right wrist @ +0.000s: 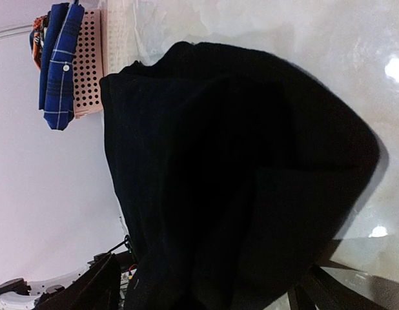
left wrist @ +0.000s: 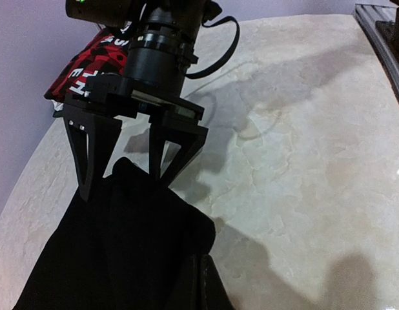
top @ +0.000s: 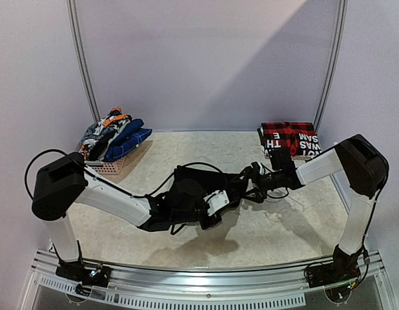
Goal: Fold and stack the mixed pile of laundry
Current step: Pass from the left arm to the right
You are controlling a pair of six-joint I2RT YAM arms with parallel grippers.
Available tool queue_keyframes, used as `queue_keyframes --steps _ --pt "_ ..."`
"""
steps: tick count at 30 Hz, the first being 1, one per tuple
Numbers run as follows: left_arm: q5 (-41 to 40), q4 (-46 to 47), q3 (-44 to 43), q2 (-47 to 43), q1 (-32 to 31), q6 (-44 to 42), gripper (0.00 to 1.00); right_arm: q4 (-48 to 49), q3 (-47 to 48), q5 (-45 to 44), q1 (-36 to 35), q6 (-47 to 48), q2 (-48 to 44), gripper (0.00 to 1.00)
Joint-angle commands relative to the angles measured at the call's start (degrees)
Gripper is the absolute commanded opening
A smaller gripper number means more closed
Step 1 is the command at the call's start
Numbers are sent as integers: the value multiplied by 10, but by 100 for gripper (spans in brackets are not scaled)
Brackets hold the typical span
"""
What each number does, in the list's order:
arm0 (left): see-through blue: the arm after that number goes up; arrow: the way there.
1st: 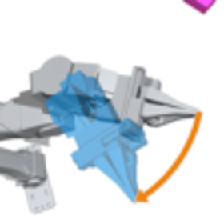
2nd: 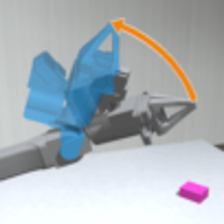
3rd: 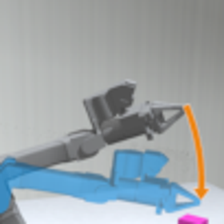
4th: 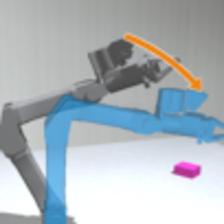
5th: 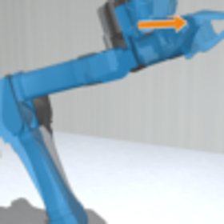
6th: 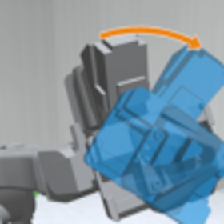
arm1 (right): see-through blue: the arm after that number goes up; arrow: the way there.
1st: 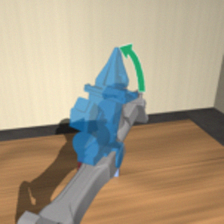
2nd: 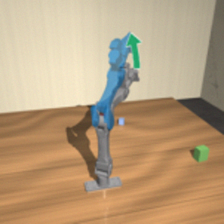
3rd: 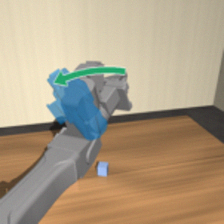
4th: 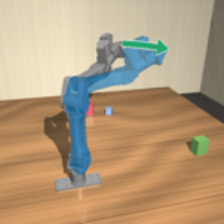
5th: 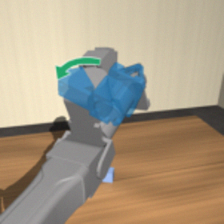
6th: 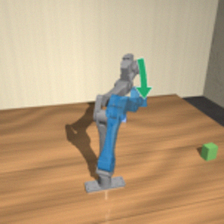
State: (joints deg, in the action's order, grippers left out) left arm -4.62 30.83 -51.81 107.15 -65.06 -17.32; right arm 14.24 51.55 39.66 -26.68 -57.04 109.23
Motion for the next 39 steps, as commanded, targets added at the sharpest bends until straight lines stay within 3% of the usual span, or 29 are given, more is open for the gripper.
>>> queue_keyframes --steps 1,5,17,22,25,30,39 --pt "20 17 8 -24 6 4 0 28 15 8 -5 -36 46 86" --pt "34 13 10 -26 5 0 0 29 38 14 -4 -40 71 75" --pt "84 -7 20 -27 3 -5 0 11 83 18 2 -20 102 26" --pt "105 -31 14 -21 -1 -6 2 -13 97 16 6 6 103 11" --pt "118 -50 7 -16 -3 -4 14 -23 103 16 9 18 104 1" --pt "138 -47 20 -19 -4 6 44 -68 127 6 11 52 103 0" --pt "144 -28 55 -41 -4 26 74 -218 183 -50 12 173 78 0"
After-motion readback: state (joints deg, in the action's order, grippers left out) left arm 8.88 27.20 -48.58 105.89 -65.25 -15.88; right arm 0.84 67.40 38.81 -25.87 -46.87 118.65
